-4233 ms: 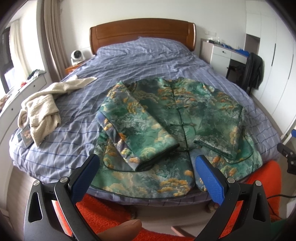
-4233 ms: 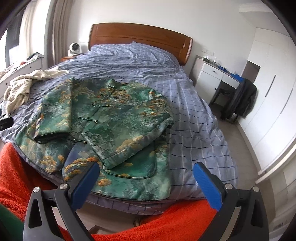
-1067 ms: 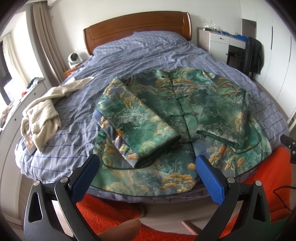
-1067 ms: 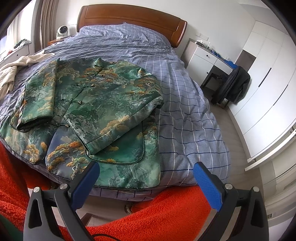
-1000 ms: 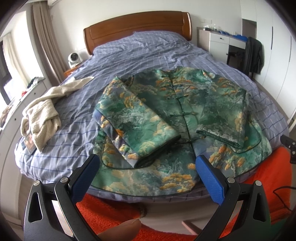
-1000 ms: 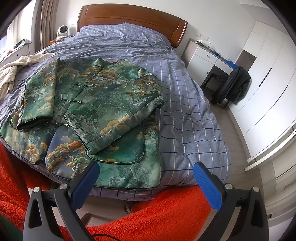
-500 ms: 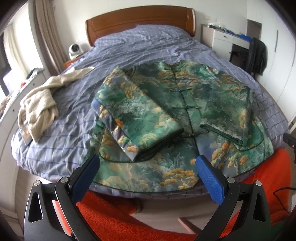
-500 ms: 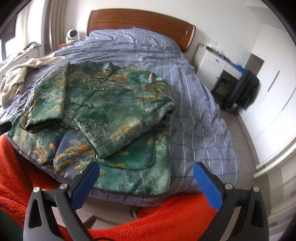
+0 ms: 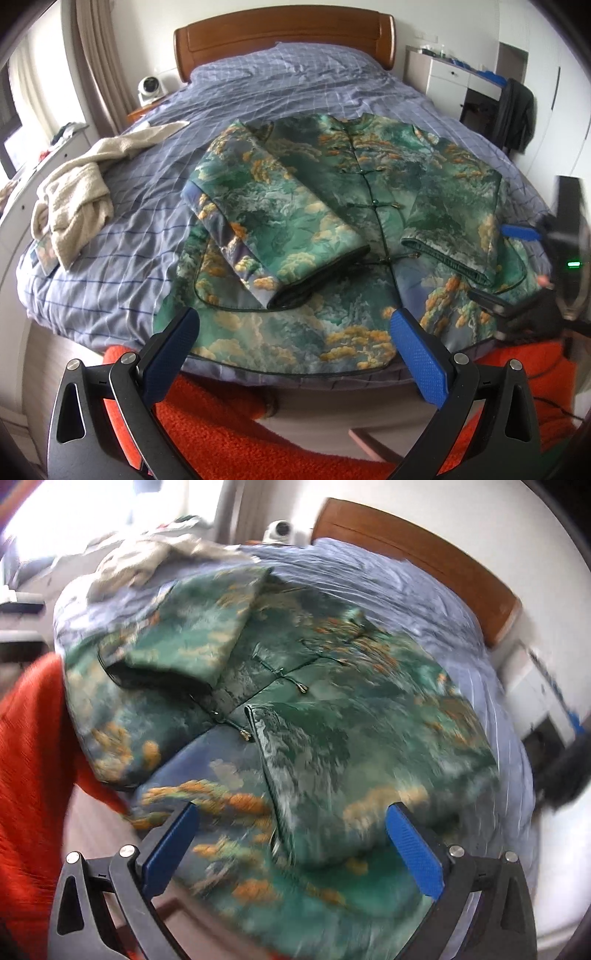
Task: Fold large clothes
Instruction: 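Grasp the folded-in sleeve with the right gripper and unfold it outward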
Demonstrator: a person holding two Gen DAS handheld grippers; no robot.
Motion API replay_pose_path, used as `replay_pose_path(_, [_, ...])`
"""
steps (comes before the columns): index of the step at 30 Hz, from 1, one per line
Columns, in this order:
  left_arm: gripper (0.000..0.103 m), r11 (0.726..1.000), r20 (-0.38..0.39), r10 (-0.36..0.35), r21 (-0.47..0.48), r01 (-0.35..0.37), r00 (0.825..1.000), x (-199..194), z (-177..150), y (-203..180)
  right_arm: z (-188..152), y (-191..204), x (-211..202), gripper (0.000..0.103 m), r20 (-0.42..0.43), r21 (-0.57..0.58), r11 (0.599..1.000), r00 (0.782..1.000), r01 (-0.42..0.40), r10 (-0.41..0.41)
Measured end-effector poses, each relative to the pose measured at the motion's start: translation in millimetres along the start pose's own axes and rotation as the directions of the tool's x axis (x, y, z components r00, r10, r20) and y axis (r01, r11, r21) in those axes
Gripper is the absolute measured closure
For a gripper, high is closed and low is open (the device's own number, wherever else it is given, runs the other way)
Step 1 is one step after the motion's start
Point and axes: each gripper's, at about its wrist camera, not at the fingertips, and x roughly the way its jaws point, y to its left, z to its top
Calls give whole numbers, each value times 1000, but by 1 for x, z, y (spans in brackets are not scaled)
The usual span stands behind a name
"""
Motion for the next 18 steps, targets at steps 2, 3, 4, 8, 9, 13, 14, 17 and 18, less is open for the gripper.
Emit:
replay_pose_path(2, [0, 1000, -4, 3, -1, -3, 1000, 1, -1, 1, 3, 5, 23, 0, -12, -78, 996, 999, 31, -32])
replay_pose_path(3, [0, 1000, -13, 5, 0, -5, 1000, 3, -2, 1, 3, 7, 30, 1, -20, -98, 994, 999, 46, -48])
replay_pose_path(4, [0, 1000, -22, 8, 0, -8, 1000, 4, -2, 1, 3, 7, 39, 1, -27, -109, 992, 997, 70, -73])
replay_pose_path(8, [0, 1000, -19, 19, 1, -18, 1000, 5, -1, 2, 4, -13, 51, 3, -44, 14, 1000, 999, 21, -20])
replay_pose_path(9, [0, 1000, -18, 18, -2, -18, 1000, 5, -1, 2, 3, -20, 51, 13, -51, 59, 998, 999, 0, 3])
replay_pose_path(13, [0, 1000, -40, -3, -17, 2, 999, 12, 0, 3, -3, -34, 51, 43, -64, 170, 984, 995, -59, 71])
replay_pose_path(14, [0, 1000, -47, -9, -15, 8, 999, 15, 1, 3, -3, -34, 49, 61, -62, 180, 981, 995, -69, 81])
replay_pose_path(17, [0, 1000, -40, -10, -1, 10, 999, 14, 3, 1, -1, -35, 35, 87, -31, 204, 977, 997, -59, 67])
replay_pose_path(18, [0, 1000, -35, -7, 2, 7, 999, 13, 4, 0, 0, -37, 30, 89, -18, 214, 975, 998, -54, 60])
